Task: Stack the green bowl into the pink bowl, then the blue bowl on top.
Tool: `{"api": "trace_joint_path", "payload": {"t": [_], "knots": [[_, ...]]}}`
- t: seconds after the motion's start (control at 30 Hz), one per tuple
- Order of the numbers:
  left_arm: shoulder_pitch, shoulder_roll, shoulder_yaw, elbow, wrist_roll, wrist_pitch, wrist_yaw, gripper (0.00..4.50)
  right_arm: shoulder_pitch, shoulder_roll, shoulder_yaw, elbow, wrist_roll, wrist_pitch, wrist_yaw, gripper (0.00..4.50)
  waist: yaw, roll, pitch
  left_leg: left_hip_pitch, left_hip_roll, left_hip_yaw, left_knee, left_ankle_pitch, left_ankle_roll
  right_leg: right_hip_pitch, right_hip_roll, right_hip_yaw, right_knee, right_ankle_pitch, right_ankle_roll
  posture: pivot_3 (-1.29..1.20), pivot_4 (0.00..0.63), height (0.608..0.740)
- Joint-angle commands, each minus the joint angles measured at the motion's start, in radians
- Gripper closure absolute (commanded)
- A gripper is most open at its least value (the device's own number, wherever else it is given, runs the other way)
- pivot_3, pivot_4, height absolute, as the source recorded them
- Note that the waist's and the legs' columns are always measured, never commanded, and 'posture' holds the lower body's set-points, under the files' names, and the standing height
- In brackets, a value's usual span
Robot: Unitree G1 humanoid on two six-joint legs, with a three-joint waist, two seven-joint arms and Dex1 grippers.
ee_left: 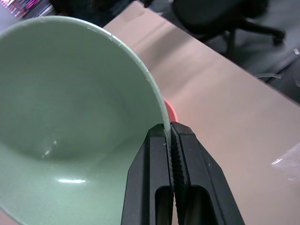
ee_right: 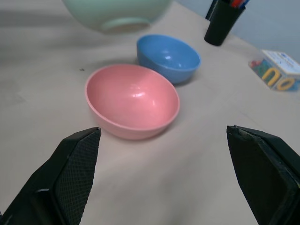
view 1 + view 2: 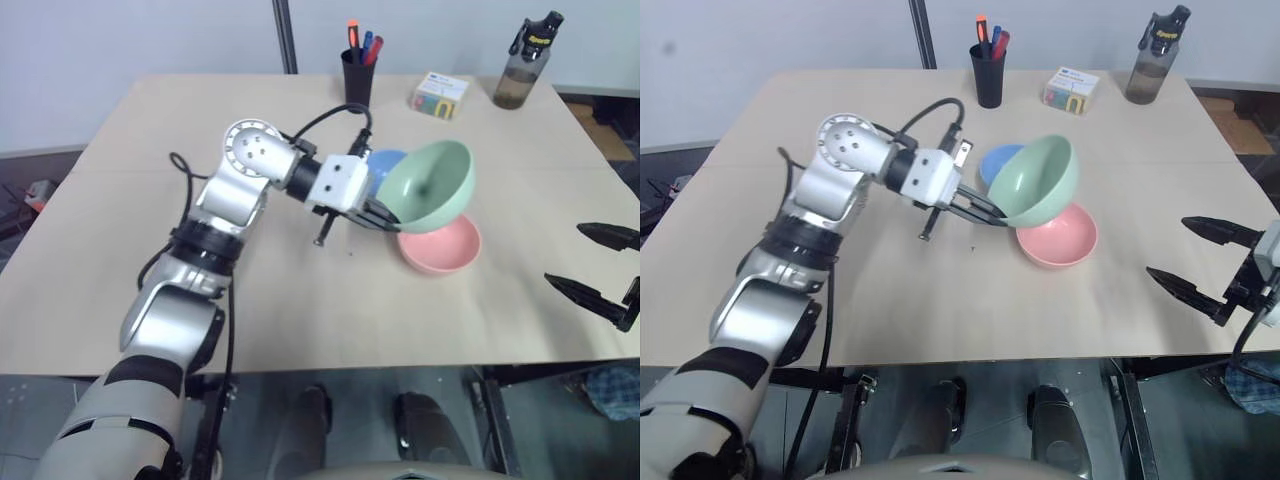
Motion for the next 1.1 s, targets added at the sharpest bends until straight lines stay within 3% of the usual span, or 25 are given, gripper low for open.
{"api": "trace_joint_path", "payload": {"t": [0.03,0.13,0.2,0.3,0.4,0.43,0.63,0.7,0.83,0.9,0.97,1.1], "knots": [[-0.078,-0.082,-0.008,0.176,0.041,-0.118,-0.019,4.43,0.009,0.012,-0.020,-0.048,0.029,-0.007,-0.023,0.00,0.000,0.000,0.000,0.000,0.000,0.000,0.000,0.000,0.000,0.000,0.000,0.000,0.000,0.000,0.000,0.00,0.150,0.740],[-0.125,-0.137,-0.006,0.313,0.091,-0.223,0.006,3.71,0.015,0.013,-0.018,-0.052,0.030,-0.015,-0.024,0.00,0.008,0.000,0.001,-0.002,-0.001,-0.001,0.001,0.000,0.000,0.000,0.000,-0.001,0.000,0.001,0.002,0.00,0.150,0.740],[-0.152,-0.170,0.002,0.392,0.117,-0.279,0.033,2.72,0.016,0.014,-0.016,-0.051,0.030,-0.019,-0.024,0.00,0.007,0.000,0.001,-0.002,-0.001,-0.001,0.001,0.000,0.001,0.000,0.000,0.000,-0.001,0.001,0.002,0.00,0.150,0.740],[-0.170,-0.201,0.016,0.451,0.136,-0.337,0.071,1.74,0.019,0.016,-0.012,-0.051,0.028,-0.024,-0.022,0.00,0.003,0.000,0.001,-0.002,-0.001,-0.001,0.001,-0.001,0.002,0.000,-0.001,0.000,-0.002,0.001,0.002,0.00,0.150,0.740],[-0.175,-0.206,0.051,0.465,0.136,-0.350,0.125,0.28,0.022,0.017,-0.003,-0.052,0.025,-0.031,-0.020,0.00,0.001,0.000,0.001,-0.002,-0.001,-0.001,0.001,-0.001,0.002,0.000,-0.001,0.000,-0.002,0.002,0.004,0.00,0.150,0.740],[-0.178,-0.181,0.068,0.464,0.146,-0.351,0.158,0.12,0.019,0.018,0.005,-0.057,0.027,-0.032,-0.021,0.00,0.001,0.000,0.001,-0.002,-0.001,-0.001,0.001,-0.001,0.002,0.000,-0.001,0.000,-0.002,0.002,0.004,0.00,0.150,0.740],[-0.211,-0.007,0.082,0.532,0.284,-0.293,0.343,0.12,-0.009,0.027,0.061,-0.071,0.030,-0.043,-0.034,0.00,-0.010,0.000,0.001,0.000,-0.001,-0.001,0.000,-0.001,0.002,0.000,0.000,0.000,-0.001,0.002,0.005,0.00,0.150,0.740],[-0.227,0.048,0.054,0.558,0.428,-0.249,0.575,0.12,-0.044,0.034,0.102,-0.068,0.032,-0.034,-0.052,0.00,-0.009,0.000,0.001,0.000,-0.001,-0.001,0.001,-0.001,0.002,0.001,0.000,0.000,-0.001,0.002,0.005,0.00,0.150,0.740],[-0.218,0.091,-0.014,0.581,0.598,-0.441,0.793,0.12,-0.134,0.042,0.199,-0.047,0.009,-0.029,-0.087,0.00,-0.003,-0.001,0.001,-0.001,-0.001,-0.002,0.001,-0.001,0.002,0.001,0.000,0.000,-0.001,0.003,0.006,0.00,0.150,0.740],[-0.204,0.074,-0.014,0.615,0.594,-0.471,0.796,0.12,-0.181,0.039,0.239,-0.036,0.004,-0.027,-0.096,0.00,0.004,-0.001,0.001,-0.001,-0.001,-0.002,0.001,-0.001,0.002,0.001,0.000,-0.001,-0.002,0.003,0.006,0.00,0.150,0.740],[-0.183,0.020,0.043,0.670,0.474,-0.491,0.656,0.12,-0.224,0.040,0.271,-0.026,-0.007,-0.030,-0.104,0.00,0.009,-0.001,0.001,-0.002,-0.002,-0.002,0.001,-0.001,0.002,0.001,-0.001,-0.001,-0.002,0.003,0.006,0.00,0.150,0.740],[-0.213,-0.014,0.040,0.749,0.486,-0.438,0.608,0.12,-0.262,0.042,0.303,-0.022,-0.021,-0.035,-0.111,0.00,0.007,-0.001,0.002,-0.003,-0.002,-0.002,0.001,-0.001,0.002,0.001,-0.001,-0.001,-0.002,0.003,0.006,0.00,0.150,0.740]]}}
